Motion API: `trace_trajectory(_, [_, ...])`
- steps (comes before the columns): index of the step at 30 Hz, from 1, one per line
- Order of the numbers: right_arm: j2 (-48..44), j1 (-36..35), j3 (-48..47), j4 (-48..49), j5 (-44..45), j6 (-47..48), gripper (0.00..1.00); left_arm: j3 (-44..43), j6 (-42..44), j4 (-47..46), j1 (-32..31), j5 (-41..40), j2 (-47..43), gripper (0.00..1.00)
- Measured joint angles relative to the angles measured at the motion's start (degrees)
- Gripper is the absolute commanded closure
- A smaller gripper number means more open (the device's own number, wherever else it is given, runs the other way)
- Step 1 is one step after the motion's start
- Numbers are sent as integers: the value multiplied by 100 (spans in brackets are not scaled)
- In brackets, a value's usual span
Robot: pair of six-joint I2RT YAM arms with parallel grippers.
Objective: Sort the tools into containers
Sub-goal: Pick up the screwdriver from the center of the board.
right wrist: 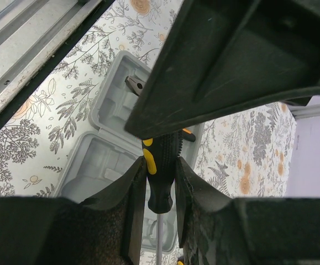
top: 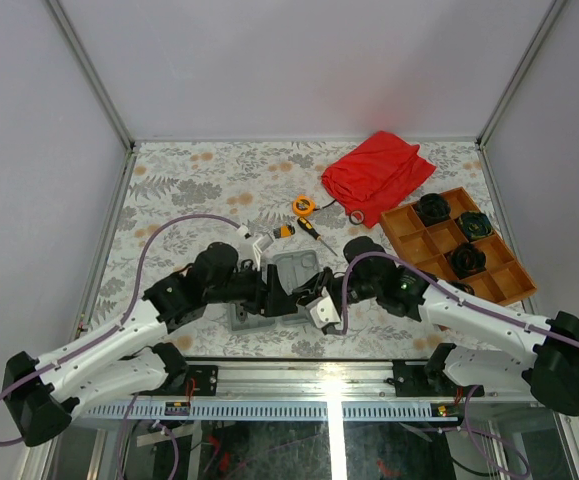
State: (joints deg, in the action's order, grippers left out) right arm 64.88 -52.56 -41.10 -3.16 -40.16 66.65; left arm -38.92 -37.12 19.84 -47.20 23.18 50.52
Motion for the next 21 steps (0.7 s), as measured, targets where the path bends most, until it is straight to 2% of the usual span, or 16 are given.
trace_trajectory(8, [105,-57,-42,-28,-4,0,100,31,-81,-120,-179,-68,225,81])
trace_trajectory(11, [118,-57,-44,-57,4,-2,96,61,-105,-118,-190,-105,225,95])
trace_trajectory(14, [129,-59,-44,-68,4,-17,82,90,-127,-138,-190,-142,223,100])
trace_trajectory(17, [127,-59,-44,-68,24,-87,71,138,-146,-188,-190,-223,177,100])
trace_trajectory(21, [111,-72,-68,-55,175,-271,39,131,-109,-164,-229,-544,122,100])
